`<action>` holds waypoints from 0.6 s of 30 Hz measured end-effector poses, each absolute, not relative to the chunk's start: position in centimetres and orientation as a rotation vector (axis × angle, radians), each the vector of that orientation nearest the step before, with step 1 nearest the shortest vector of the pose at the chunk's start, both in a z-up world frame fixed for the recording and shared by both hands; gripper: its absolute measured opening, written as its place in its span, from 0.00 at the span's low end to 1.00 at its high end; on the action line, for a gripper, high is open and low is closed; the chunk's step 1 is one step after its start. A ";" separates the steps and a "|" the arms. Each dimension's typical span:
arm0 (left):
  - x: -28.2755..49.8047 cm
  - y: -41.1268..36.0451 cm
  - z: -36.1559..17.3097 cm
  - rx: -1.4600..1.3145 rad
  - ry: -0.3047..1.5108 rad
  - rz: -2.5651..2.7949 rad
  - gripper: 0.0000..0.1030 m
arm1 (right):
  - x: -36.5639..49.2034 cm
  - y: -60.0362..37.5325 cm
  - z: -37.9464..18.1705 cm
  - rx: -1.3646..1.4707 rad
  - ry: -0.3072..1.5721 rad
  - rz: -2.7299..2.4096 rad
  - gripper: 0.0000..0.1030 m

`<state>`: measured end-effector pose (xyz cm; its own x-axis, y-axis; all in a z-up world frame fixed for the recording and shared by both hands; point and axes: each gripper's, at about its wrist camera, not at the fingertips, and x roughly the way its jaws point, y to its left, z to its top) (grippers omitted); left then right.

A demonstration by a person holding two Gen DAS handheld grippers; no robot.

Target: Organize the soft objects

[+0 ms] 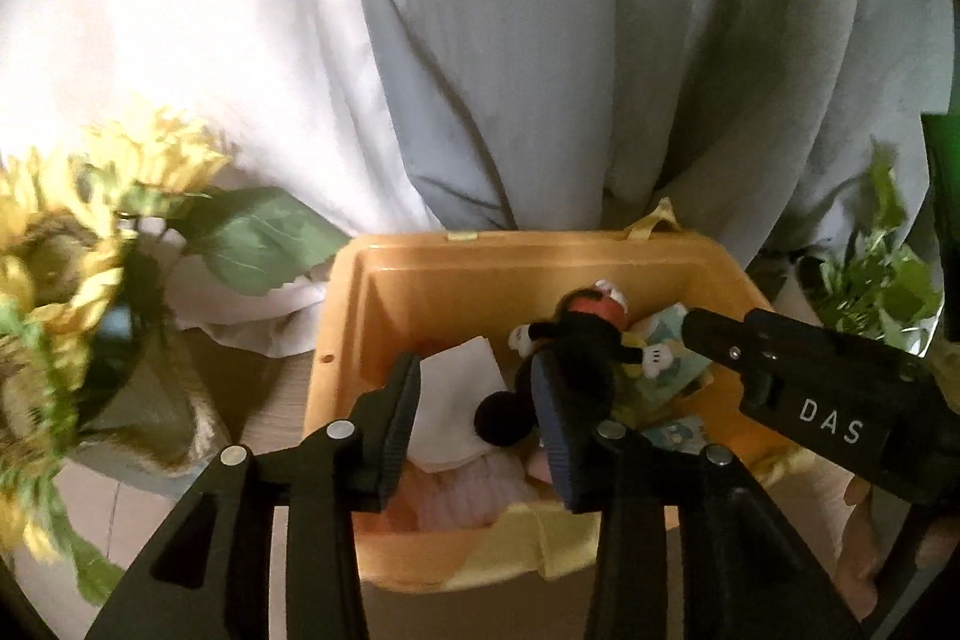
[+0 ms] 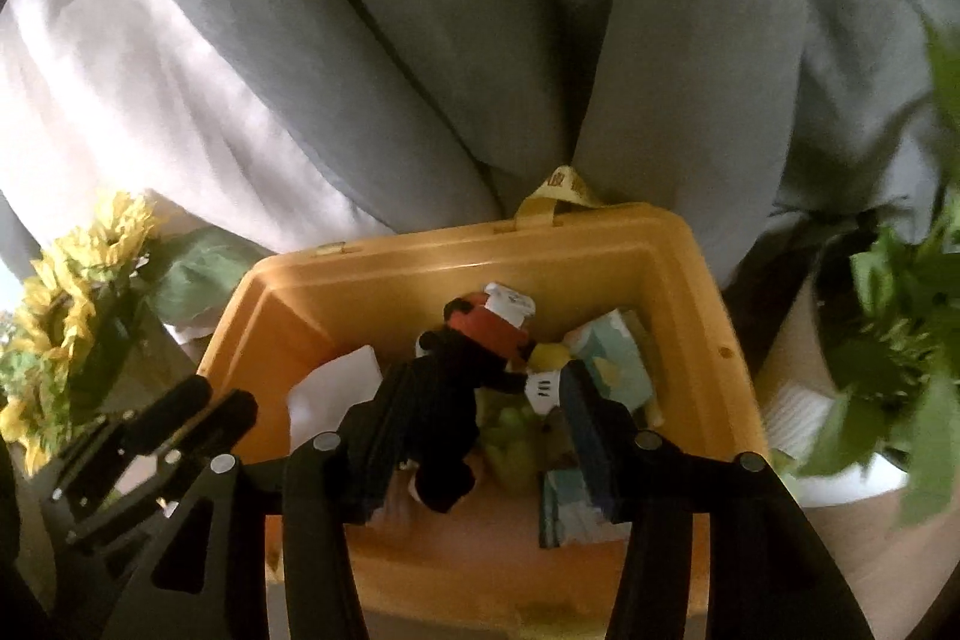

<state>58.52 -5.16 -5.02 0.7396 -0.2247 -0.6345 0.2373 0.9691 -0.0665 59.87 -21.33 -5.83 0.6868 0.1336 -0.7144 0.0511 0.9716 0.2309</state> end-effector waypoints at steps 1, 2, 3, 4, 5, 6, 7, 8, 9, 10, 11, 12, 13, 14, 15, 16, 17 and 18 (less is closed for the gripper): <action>57.9 -5.0 -4.6 0.019 0.683 -0.251 0.38 | 59.6 -21.3 -5.6 0.238 0.808 0.041 0.51; 57.3 -4.8 -4.3 0.020 0.673 -0.248 0.39 | 59.1 -21.2 -5.3 0.231 0.801 0.032 0.51; 56.4 -4.6 -3.9 0.021 0.662 -0.242 0.39 | 58.5 -21.2 -4.9 0.224 0.795 0.026 0.51; 55.9 -4.5 -3.6 0.022 0.655 -0.239 0.39 | 57.9 -21.3 -4.6 0.221 0.789 0.021 0.51; 55.2 -4.4 -3.2 0.023 0.646 -0.236 0.39 | 57.3 -21.1 -4.3 0.218 0.784 0.018 0.51; 54.3 -4.2 -2.8 0.024 0.635 -0.229 0.39 | 56.5 -21.2 -3.9 0.218 0.776 0.016 0.51; 53.7 -4.1 -2.5 0.026 0.628 -0.225 0.39 | 55.7 -21.3 -3.5 0.218 0.770 0.012 0.51; 53.0 -4.0 -2.2 0.028 0.620 -0.220 0.41 | 55.0 -21.2 -3.2 0.215 0.764 0.009 0.51; 51.9 -3.8 -1.7 0.029 0.609 -0.210 0.42 | 54.0 -21.2 -2.7 0.210 0.753 0.005 0.51; 51.1 -3.6 -1.4 0.029 0.599 -0.205 0.43 | 53.3 -21.2 -2.5 0.206 0.747 0.001 0.51; 50.2 -3.4 -1.0 0.028 0.589 -0.200 0.44 | 52.5 -21.3 -2.0 0.199 0.739 -0.002 0.51; 49.3 -3.2 -0.6 0.026 0.582 -0.194 0.44 | 51.4 -21.3 -1.6 0.192 0.729 -0.005 0.51; 48.7 -3.1 -0.3 0.027 0.576 -0.190 0.46 | 50.5 -21.3 -1.2 0.186 0.722 -0.008 0.51; 47.6 -2.9 0.2 0.029 0.566 -0.182 0.51 | 49.3 -21.2 -0.7 0.175 0.710 -0.011 0.51; 47.0 -2.8 0.4 0.030 0.560 -0.173 0.53 | 48.5 -21.3 -0.4 0.168 0.701 -0.017 0.51; 46.0 -2.6 0.7 0.034 0.548 -0.159 0.57 | 47.4 -21.2 0.1 0.156 0.687 -0.028 0.51; 45.3 -2.4 0.9 0.036 0.540 -0.148 0.60 | 46.2 -21.2 0.5 0.146 0.671 -0.037 0.54; 44.3 -2.1 1.3 0.038 0.529 -0.134 0.61 | 45.4 -21.3 0.8 0.139 0.662 -0.044 0.59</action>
<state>44.27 -2.14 1.30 0.8547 -0.1182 -0.5055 0.1376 0.9905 0.0011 45.39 -21.26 0.79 0.7884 0.0032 -0.6152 0.0853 0.9897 0.1145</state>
